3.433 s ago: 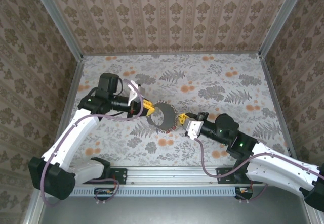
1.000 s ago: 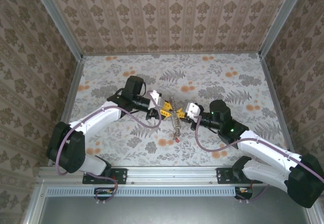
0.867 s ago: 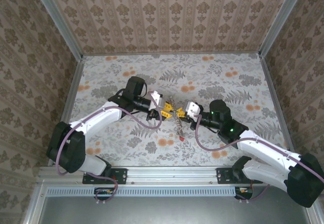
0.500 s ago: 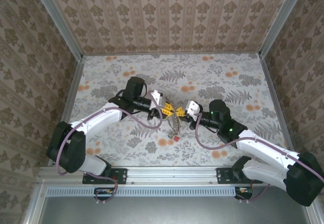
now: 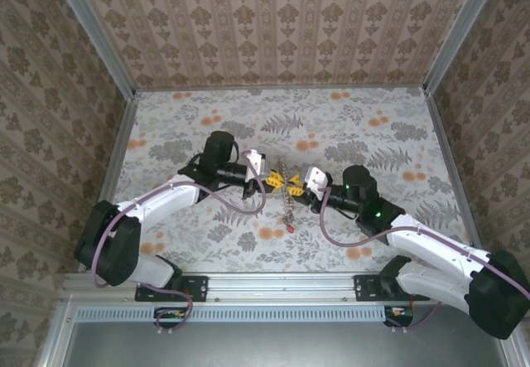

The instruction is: Put the keys on the keyring

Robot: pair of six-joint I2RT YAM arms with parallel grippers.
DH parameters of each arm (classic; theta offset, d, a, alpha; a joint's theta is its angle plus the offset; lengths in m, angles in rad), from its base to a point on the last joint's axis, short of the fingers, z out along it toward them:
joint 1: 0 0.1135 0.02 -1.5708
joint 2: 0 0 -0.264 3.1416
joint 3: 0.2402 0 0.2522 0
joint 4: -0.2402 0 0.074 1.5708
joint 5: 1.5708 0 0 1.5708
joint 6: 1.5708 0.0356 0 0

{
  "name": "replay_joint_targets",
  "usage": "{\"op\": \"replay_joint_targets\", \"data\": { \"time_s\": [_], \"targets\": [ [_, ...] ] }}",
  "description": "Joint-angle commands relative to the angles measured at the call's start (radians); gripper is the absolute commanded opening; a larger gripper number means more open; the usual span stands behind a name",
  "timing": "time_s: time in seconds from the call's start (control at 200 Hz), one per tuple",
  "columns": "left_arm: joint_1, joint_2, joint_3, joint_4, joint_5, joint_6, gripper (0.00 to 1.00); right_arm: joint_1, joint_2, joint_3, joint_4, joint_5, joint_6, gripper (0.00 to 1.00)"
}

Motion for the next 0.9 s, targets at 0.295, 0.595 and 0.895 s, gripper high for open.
{"op": "replay_joint_targets", "data": {
  "time_s": [0.295,0.595,0.895],
  "targets": [
    [0.009,-0.059,-0.024,0.028,-0.12,0.089,0.0,-0.066,-0.21,0.018,-0.15,0.392,0.295,0.68],
    [0.031,0.018,0.02,0.006,-0.085,0.023,0.0,-0.253,-0.074,0.289,-1.1,0.626,1.163,0.51],
    [-0.019,0.013,0.001,0.022,-0.134,-0.007,0.0,-0.459,0.175,0.305,-1.165,0.424,1.005,0.45]
  ]
}}
